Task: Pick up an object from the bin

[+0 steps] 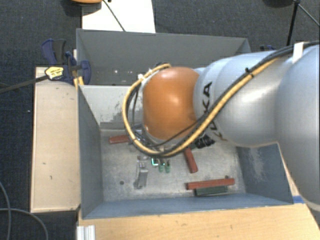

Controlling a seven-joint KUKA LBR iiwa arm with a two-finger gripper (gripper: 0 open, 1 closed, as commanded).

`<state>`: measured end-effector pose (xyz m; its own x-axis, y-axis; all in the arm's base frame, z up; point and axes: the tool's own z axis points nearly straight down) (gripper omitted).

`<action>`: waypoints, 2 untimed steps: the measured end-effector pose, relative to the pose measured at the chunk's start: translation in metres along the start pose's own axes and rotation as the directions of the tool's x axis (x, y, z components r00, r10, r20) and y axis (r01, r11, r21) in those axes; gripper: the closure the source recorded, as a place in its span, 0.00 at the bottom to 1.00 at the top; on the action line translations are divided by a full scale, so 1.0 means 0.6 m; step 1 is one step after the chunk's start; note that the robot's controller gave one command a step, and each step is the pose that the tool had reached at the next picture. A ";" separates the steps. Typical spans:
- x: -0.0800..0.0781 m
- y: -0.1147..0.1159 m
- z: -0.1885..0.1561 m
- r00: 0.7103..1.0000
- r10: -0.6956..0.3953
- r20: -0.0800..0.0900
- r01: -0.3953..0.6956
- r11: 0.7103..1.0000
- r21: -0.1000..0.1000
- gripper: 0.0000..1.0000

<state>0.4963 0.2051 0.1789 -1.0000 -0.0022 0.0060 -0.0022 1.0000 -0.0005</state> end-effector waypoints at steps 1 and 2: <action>-0.003 -0.001 -0.006 1.000 0.004 0.007 -0.004 1.000 -0.002 0.00; -0.087 0.040 0.020 0.998 -0.070 0.011 0.070 0.998 -0.002 0.00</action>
Offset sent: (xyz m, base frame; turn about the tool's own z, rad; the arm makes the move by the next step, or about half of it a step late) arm 0.0916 0.0443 -0.0303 -0.1295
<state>0.5482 0.2292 0.1665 -0.9974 -0.0719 -0.0050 -0.0719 0.9974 0.0017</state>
